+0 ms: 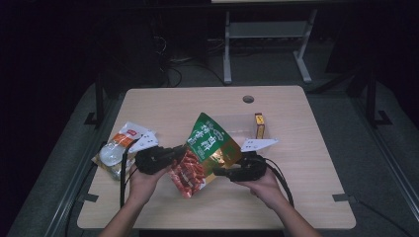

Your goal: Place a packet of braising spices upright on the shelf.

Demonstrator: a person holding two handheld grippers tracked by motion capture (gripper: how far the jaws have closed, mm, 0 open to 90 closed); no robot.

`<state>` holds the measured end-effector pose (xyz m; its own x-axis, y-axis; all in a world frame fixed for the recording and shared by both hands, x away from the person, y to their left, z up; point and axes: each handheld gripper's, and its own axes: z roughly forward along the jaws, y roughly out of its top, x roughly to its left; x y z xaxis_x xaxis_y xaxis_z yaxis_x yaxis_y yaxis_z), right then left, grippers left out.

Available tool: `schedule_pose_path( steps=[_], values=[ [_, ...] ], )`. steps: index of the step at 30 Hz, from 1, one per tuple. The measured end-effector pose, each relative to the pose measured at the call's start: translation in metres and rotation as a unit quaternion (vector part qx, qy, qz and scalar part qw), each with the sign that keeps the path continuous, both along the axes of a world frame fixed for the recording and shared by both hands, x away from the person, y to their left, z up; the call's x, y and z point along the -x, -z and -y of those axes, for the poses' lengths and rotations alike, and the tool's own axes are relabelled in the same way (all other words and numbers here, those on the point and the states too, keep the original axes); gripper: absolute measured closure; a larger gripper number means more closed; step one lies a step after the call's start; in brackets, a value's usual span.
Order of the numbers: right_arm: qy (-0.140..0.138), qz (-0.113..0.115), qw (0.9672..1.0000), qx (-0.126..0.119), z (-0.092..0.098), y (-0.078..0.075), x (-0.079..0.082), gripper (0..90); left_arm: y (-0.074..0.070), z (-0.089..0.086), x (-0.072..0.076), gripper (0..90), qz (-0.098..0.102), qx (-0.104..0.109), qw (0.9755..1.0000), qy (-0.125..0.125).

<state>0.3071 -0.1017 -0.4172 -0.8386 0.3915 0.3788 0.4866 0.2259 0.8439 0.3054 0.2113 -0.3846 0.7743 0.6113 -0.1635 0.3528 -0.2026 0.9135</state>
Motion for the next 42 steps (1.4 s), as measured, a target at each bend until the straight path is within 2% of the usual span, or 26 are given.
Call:
schedule_pose_path(
  steps=[1,2,3,6,12,19,24,28,33,42],
  values=[
    [0.0,0.0,1.0,0.0,0.0,0.0,0.0,52.9,0.0,0.0,0.0,89.3,0.001,0.001,1.0,0.0],
    [-0.005,0.0,1.0,-0.009,-0.003,0.001,-0.002,59.2,0.0,-0.001,0.001,89.3,0.003,0.001,1.0,-0.003],
    [-0.005,0.0,1.0,-0.009,-0.003,0.001,-0.002,59.2,0.0,-0.001,0.001,89.3,0.003,0.005,1.0,-0.005],
    [-0.003,-0.002,0.9998,-0.019,0.001,0.0,-0.003,71.5,0.003,-0.003,0.001,89.2,-0.002,0.025,0.9997,-0.004],
    [-0.005,0.004,0.9991,-0.042,0.011,-0.005,-0.004,82.3,0.005,0.002,0.004,89.1,0.001,0.027,0.9996,0.003],
    [-0.002,0.016,0.999,-0.042,0.019,-0.01,-0.004,85.8,0.008,0.007,0.008,89.1,-0.002,0.012,0.9997,0.021],
    [0.007,0.023,0.9985,-0.049,0.028,-0.019,-0.004,89.0,0.011,0.016,0.014,89.1,-0.006,-0.015,0.9989,0.045],
    [0.008,0.02,0.9989,-0.043,0.034,-0.022,-0.005,89.6,0.014,0.022,0.015,88.9,-0.01,-0.028,0.9978,0.059],
    [-0.005,0.014,0.9988,-0.048,0.037,-0.025,-0.004,89.9,0.015,0.023,0.014,87.3,-0.01,-0.036,0.9968,0.07],
    [-0.038,0.021,0.9984,-0.036,0.04,-0.032,0.0,90.0,0.018,0.023,0.012,81.2,-0.017,-0.057,0.994,0.092]
  ],
)
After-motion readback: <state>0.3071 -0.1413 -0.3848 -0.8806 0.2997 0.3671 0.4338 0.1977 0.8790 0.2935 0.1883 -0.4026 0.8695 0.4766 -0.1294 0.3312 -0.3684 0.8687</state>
